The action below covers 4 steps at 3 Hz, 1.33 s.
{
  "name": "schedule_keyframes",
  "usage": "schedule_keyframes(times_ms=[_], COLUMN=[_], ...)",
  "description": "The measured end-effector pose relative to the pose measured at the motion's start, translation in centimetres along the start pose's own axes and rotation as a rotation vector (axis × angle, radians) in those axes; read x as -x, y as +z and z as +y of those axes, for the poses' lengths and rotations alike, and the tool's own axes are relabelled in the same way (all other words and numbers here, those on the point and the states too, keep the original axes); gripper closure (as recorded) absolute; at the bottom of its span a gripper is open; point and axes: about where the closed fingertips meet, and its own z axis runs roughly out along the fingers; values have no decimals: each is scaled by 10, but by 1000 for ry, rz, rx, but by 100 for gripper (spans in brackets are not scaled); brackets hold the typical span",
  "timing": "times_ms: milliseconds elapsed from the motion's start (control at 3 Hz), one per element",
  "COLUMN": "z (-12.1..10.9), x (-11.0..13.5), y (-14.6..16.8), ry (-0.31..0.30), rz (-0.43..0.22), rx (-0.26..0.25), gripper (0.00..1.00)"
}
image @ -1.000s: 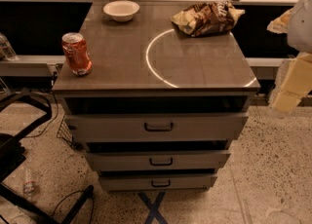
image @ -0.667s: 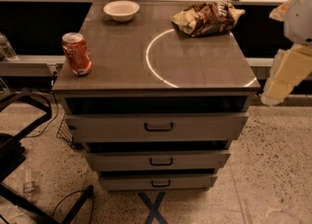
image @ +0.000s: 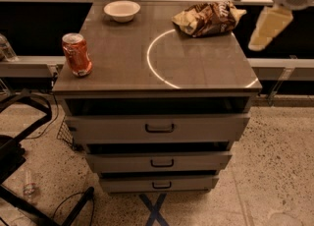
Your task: Move brown chip bag near coke can
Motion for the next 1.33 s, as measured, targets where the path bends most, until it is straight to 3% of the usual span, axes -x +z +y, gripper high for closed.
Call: schedule_keyframes(times_ms=[333, 1000, 1333], z=[-63, -70, -84], x=[11, 14, 16], y=[33, 45, 79], ry=[5, 22, 39], rz=[2, -30, -89], rx=[-152, -157, -151], gripper=[0, 0, 0])
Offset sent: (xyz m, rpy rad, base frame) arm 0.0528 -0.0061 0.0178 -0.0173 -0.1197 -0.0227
